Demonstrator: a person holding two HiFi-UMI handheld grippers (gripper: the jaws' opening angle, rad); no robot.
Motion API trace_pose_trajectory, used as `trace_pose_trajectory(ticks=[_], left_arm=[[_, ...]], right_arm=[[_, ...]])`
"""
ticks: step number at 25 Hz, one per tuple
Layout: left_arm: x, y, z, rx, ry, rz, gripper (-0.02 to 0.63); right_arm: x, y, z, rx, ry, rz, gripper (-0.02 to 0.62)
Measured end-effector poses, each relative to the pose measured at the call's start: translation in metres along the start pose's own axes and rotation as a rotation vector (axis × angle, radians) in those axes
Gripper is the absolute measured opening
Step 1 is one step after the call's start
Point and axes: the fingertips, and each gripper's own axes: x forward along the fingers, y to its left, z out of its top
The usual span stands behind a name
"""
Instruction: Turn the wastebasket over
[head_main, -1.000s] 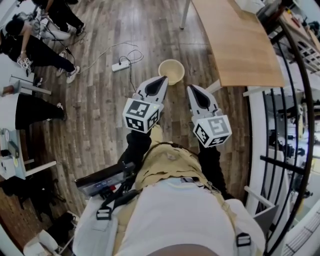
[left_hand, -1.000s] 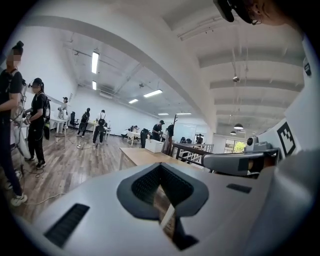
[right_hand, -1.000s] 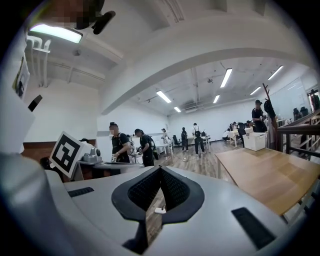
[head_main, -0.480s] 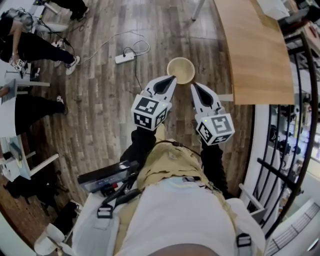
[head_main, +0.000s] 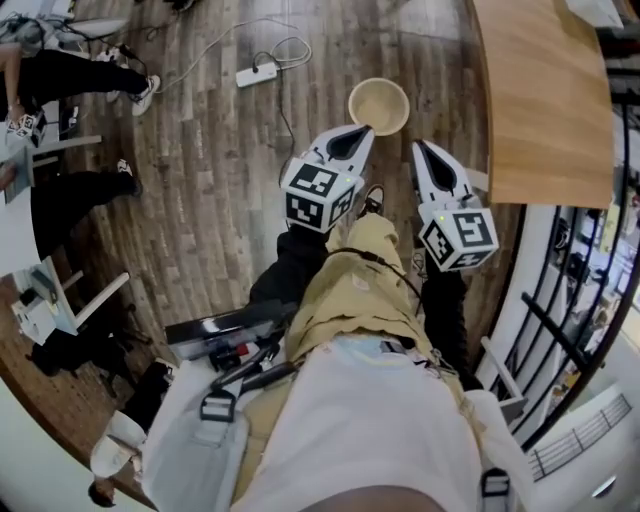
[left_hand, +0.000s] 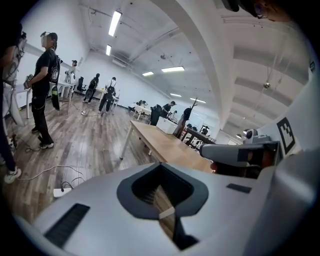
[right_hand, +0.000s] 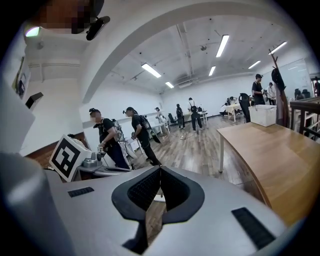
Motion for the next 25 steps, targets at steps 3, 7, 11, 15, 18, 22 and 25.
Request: trace_pose_trajectory(ticks=[3, 7, 11, 15, 18, 22, 25], left_arm=[[0.018, 0.001, -0.003, -0.018, 0.019, 0.031, 0.002], [0.031, 0.005, -0.006, -0.036, 0.038, 0.066, 0.002], [0.053, 0.013, -0.017, -0.051, 0.066, 0.092, 0.001], [0.066, 0.016, -0.056, -0.078, 0.13, 0.107, 0.002], [0.079, 0.018, -0.094, -0.108, 0.191, 0.116, 0.002], [0.099, 0.042, -0.141, -0.138, 0.259, 0.147, 0.002], [0.113, 0.057, -0.175, -0.138, 0.267, 0.171, 0.002]], right_arm=[[0.008, -0.011, -0.01, 0.017, 0.043, 0.049, 0.021], [0.021, -0.016, -0.014, -0.013, 0.087, 0.121, 0.02], [0.033, -0.034, -0.016, -0.03, 0.092, 0.152, 0.02], [0.034, -0.053, -0.047, 0.009, 0.133, 0.139, 0.02], [0.031, -0.071, -0.083, 0.058, 0.196, 0.111, 0.02], [0.046, -0.092, -0.132, 0.118, 0.263, 0.095, 0.02], [0.061, -0.106, -0.18, 0.143, 0.323, 0.091, 0.02]])
